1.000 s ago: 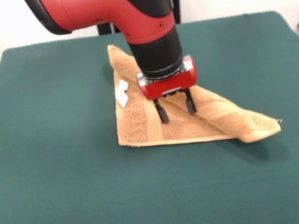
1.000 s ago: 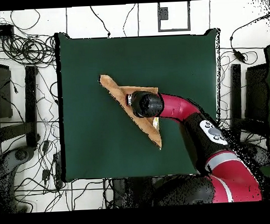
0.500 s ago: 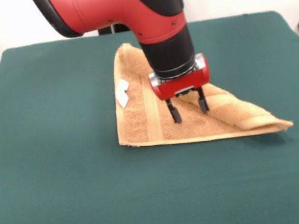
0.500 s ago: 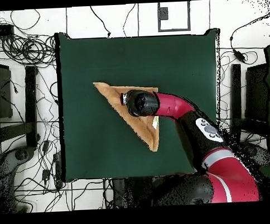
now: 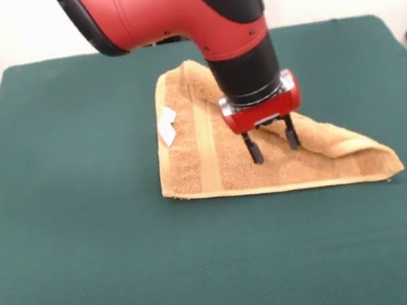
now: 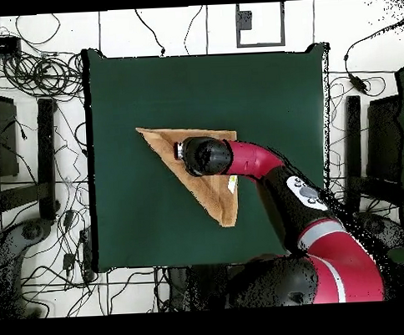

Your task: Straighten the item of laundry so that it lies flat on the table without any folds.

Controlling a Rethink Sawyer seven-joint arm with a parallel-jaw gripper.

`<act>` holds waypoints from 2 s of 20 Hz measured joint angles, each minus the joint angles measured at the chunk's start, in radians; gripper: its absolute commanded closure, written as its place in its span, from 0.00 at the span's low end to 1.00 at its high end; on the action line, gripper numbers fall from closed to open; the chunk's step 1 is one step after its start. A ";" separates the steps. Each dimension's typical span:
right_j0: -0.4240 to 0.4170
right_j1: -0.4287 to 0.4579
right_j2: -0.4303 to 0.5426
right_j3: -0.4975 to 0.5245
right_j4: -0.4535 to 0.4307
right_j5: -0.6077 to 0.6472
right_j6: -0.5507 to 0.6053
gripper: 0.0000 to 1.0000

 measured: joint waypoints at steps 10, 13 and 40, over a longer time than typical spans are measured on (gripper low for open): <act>0.000 0.004 0.038 0.031 0.014 0.002 0.000 0.00; -0.001 0.005 0.046 0.038 0.018 0.009 0.000 0.00; -0.008 0.004 0.096 0.129 0.117 0.100 0.000 0.00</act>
